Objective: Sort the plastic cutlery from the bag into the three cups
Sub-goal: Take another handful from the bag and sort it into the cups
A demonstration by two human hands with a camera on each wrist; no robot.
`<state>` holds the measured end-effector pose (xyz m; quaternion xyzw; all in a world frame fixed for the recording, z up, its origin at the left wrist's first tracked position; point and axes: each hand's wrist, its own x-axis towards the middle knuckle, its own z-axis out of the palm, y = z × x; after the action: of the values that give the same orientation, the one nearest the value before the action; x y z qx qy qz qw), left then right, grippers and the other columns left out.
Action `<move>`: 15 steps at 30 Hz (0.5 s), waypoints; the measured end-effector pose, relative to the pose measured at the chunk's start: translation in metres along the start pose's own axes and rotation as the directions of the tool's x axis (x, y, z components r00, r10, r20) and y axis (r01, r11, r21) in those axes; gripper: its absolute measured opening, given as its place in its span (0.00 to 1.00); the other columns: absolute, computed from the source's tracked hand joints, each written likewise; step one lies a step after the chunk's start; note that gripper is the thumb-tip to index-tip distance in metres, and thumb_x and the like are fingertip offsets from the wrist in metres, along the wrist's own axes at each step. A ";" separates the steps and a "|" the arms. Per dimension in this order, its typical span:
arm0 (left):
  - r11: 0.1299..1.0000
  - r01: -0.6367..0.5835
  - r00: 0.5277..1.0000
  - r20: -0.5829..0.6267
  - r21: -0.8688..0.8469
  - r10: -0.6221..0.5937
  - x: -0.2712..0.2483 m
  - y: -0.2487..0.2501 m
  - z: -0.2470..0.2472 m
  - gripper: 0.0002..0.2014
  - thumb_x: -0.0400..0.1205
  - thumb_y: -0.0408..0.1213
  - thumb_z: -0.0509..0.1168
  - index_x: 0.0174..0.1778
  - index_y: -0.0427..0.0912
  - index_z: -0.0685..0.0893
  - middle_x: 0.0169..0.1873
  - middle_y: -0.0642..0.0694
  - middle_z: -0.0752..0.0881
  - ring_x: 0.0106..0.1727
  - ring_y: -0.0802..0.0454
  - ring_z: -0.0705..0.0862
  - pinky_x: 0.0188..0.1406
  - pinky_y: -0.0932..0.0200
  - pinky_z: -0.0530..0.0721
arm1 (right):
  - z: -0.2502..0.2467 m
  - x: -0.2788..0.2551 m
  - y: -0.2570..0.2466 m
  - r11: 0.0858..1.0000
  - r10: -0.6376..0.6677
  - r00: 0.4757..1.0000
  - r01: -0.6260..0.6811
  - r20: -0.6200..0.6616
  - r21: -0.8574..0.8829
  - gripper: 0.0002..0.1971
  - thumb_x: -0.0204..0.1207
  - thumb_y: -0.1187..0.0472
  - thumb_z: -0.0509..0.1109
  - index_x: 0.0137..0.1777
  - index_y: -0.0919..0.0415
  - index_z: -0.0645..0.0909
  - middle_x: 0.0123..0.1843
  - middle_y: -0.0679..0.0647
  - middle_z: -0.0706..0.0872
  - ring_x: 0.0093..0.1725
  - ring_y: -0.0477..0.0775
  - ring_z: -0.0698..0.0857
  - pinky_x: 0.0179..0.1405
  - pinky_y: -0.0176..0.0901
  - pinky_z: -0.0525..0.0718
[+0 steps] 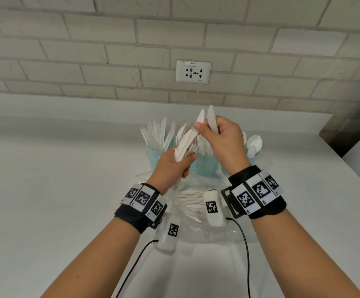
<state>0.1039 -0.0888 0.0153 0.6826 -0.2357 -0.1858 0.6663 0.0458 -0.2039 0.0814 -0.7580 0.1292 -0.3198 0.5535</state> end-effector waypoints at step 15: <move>0.983 -0.065 0.987 -0.156 -0.171 0.038 -0.005 0.007 -0.025 0.09 0.83 0.41 0.63 0.48 0.38 0.77 0.26 0.49 0.73 0.24 0.53 0.72 0.28 0.59 0.74 | 0.017 0.058 -0.021 0.886 -0.029 0.984 0.107 -0.177 0.452 0.10 0.85 0.68 0.51 0.50 0.52 0.70 0.34 0.51 0.80 0.39 0.53 0.80 0.48 0.44 0.83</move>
<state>0.1136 -0.0660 0.0227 0.6270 -0.1842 -0.1360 0.7446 0.0973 -0.2152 0.1177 -0.5804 0.0686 -0.4221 0.6930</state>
